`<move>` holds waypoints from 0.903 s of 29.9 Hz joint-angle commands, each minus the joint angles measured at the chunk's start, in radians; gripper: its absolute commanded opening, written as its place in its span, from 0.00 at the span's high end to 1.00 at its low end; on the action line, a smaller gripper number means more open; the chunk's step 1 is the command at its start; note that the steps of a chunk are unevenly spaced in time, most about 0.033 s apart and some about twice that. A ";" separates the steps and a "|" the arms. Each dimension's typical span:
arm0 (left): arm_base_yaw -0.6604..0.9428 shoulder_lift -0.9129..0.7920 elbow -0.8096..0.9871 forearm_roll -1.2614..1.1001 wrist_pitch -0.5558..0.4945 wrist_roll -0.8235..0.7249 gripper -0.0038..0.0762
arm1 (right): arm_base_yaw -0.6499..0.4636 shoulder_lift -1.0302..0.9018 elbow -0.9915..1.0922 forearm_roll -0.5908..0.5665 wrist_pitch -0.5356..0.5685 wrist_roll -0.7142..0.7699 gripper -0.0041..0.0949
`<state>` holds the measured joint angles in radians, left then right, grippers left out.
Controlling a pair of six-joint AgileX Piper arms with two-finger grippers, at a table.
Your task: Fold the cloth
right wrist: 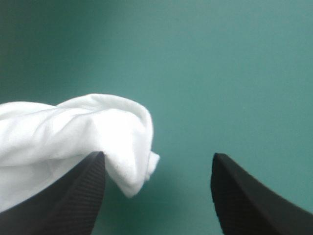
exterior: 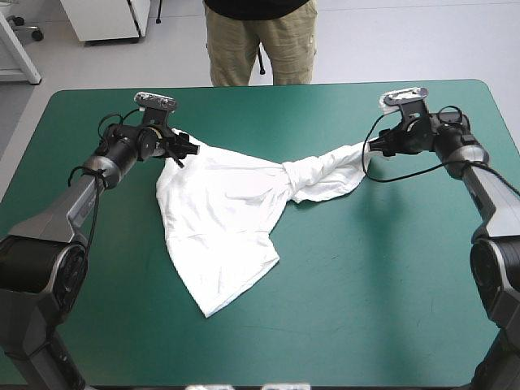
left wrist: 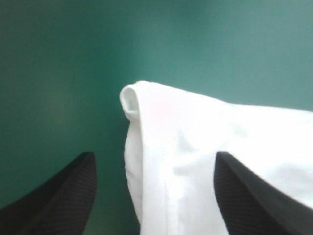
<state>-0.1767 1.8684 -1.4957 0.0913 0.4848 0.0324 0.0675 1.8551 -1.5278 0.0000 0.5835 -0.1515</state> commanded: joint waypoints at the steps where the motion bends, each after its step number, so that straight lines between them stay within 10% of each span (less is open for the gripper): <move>1: 0.000 -0.121 -0.073 -0.015 0.036 0.046 0.31 | -0.030 -0.105 -0.078 0.007 -0.017 0.001 0.30; 19: 0.000 -0.578 0.080 -0.325 0.704 0.227 0.34 | -0.045 -0.452 -0.171 0.298 0.357 -0.131 0.30; 27: 0.000 -0.652 0.500 -0.256 0.483 0.120 0.34 | -0.045 -0.461 -0.171 0.307 0.433 -0.130 0.34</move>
<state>-0.1767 1.2501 -1.0773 -0.1542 1.0932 0.1955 0.0326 1.4320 -1.6654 0.2785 1.0575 -0.2729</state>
